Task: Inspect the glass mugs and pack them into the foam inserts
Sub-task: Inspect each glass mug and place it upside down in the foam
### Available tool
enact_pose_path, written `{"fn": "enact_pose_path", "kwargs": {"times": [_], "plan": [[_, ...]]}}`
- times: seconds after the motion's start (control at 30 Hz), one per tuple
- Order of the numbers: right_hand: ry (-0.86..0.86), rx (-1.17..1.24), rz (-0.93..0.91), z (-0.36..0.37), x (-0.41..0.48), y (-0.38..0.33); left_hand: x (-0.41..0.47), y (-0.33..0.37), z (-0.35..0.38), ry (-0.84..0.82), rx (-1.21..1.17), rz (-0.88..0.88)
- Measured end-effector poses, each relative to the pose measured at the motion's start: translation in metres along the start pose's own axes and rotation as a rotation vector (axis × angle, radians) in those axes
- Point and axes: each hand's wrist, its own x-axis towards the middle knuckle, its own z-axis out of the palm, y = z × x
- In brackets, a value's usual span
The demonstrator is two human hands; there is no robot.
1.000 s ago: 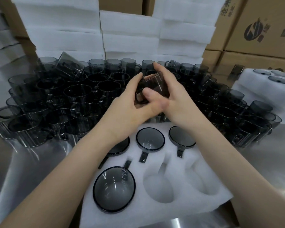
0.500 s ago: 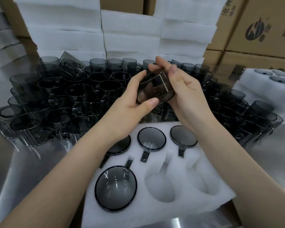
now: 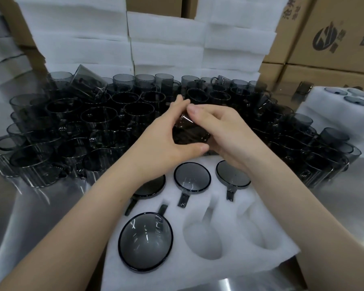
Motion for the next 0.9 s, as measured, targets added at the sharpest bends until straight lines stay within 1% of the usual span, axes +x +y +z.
{"fn": "enact_pose_path", "kwargs": {"times": [0.07, 0.13, 0.2, 0.27, 0.37, 0.43, 0.5, 0.6, 0.67, 0.73, 0.8, 0.9], "plan": [[0.029, -0.033, -0.074, 0.004, 0.0, 0.002, 0.0, 0.001, 0.005, 0.047, 0.076, 0.002], [0.036, -0.019, -0.11, 0.006, 0.002, 0.004, 0.0, 0.001, 0.009, 0.099, 0.139, 0.031], [0.025, 0.04, -0.089, 0.007, 0.002, 0.002, 0.001, 0.002, 0.011, 0.138, 0.16, 0.07], [0.018, 0.123, -0.024, 0.008, 0.002, 0.0, 0.0, 0.004, 0.011, 0.154, 0.175, 0.111], [0.037, 0.289, 0.028, 0.007, 0.001, -0.006, -0.003, 0.007, 0.01, 0.125, 0.216, 0.215], [0.018, 0.358, 0.046, 0.005, 0.001, -0.008, -0.005, 0.007, 0.009, 0.099, 0.251, 0.296], [-0.071, 0.401, 0.096, 0.003, 0.001, -0.009, -0.006, 0.006, 0.007, 0.087, 0.288, 0.378], [-0.285, 0.539, 0.221, 0.001, 0.002, -0.008, -0.006, 0.006, 0.004, 0.074, 0.303, 0.441], [-0.383, 0.564, 0.323, -0.001, 0.001, -0.008, -0.005, 0.007, 0.003, 0.079, 0.284, 0.438], [-0.396, 0.538, 0.365, -0.002, 0.0, -0.009, -0.005, 0.008, 0.003, 0.078, 0.272, 0.417], [-0.35, 0.53, 0.295, -0.002, -0.001, -0.008, -0.005, 0.007, 0.004, 0.085, 0.261, 0.362], [-0.229, 0.504, 0.182, -0.002, 0.001, -0.004, -0.003, 0.005, 0.007, 0.118, 0.21, 0.251]]}}
